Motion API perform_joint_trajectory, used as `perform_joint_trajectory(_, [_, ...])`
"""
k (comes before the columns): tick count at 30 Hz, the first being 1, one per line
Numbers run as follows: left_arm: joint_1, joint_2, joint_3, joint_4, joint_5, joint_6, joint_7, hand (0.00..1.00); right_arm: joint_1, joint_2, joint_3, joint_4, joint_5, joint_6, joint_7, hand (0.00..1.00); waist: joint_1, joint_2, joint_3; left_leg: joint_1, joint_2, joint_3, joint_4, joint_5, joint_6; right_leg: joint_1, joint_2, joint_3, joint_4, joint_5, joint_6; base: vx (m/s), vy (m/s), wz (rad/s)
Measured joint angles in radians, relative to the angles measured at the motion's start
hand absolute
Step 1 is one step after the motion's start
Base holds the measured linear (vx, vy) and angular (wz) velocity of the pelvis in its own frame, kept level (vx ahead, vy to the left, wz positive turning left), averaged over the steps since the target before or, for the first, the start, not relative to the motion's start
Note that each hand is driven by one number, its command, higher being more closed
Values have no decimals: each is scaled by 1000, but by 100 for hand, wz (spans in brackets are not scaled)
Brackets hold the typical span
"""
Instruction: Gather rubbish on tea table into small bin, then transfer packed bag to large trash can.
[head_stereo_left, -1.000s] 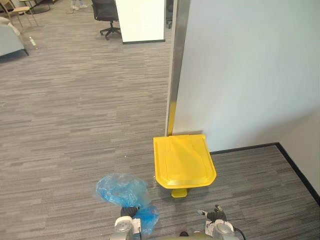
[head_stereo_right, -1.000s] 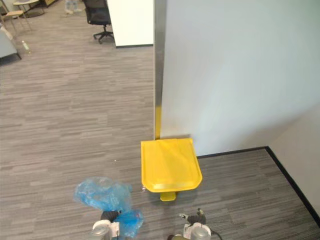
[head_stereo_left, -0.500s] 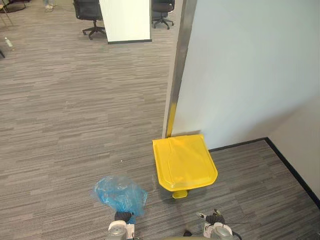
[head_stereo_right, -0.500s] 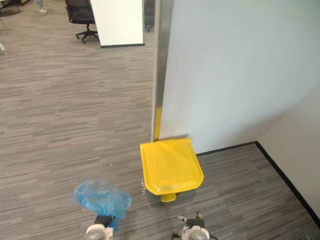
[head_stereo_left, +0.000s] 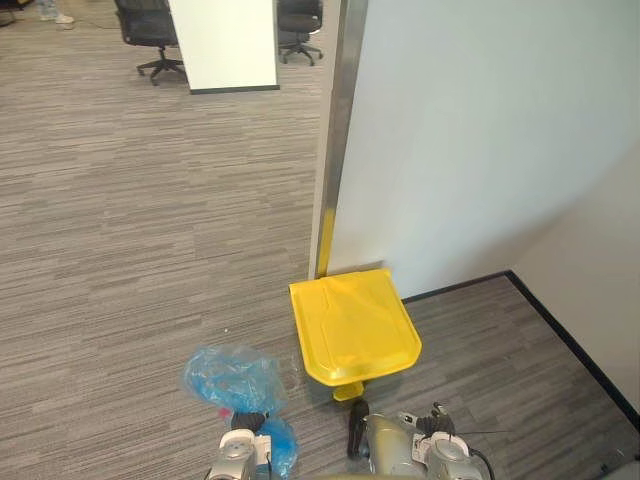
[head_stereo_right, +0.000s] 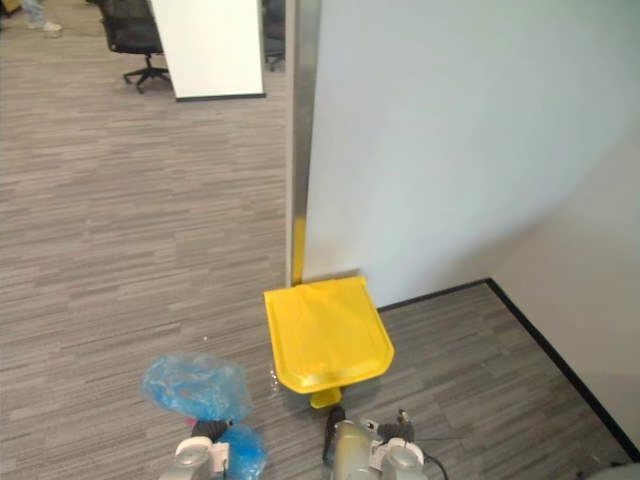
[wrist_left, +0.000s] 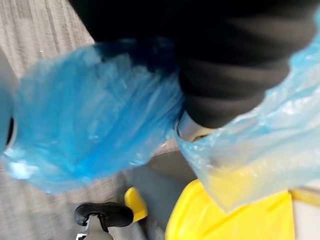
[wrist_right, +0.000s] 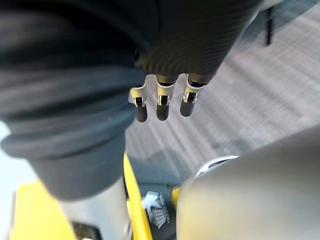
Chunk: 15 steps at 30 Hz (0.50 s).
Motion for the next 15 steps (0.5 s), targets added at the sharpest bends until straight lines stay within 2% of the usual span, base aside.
perform_joint_trajectory(2, [-5, -12, 1, 1, 6, 0, 0, 100, 1, 5, -37, -2, 1, 0, -3, 0, 1, -2, 5, 7, 0, -37, 2, 0, 1, -11, -6, -6, 63, -14, -21, 235, -101, 32])
perform_joint_trajectory(5, [-3, -23, 0, 0, 9, 0, -2, 100, 16, 8, -50, -3, 3, 0, -4, 0, 5, -7, 3, 12, 12, -65, 36, 0, 1, -8, -23, -28, 148, -83, -28, 159, -81, 30])
perform_joint_trajectory(7, [-2, -24, 1, 0, 10, 1, -3, 100, 23, 10, -56, -4, 5, 0, -3, 0, 5, -7, 2, 29, 18, -73, 32, 0, 1, 7, -34, -45, 171, -103, -34, 93, -44, 30])
perform_joint_trajectory(9, [0, -27, 0, 0, 15, 1, -6, 100, 29, 6, -53, -2, 5, 2, -3, 0, 8, -4, -11, 28, 31, -77, 27, 0, 0, 13, -32, -56, 163, -108, -35, 75, -23, 17])
perform_joint_trajectory(15, [8, -27, 0, 0, 19, 2, -13, 100, 29, 2, -27, -3, 4, 6, -2, 0, 9, -1, -32, 21, 21, -89, -33, 4, -6, -12, -36, -62, 156, -110, -35, 23, -3, 3])
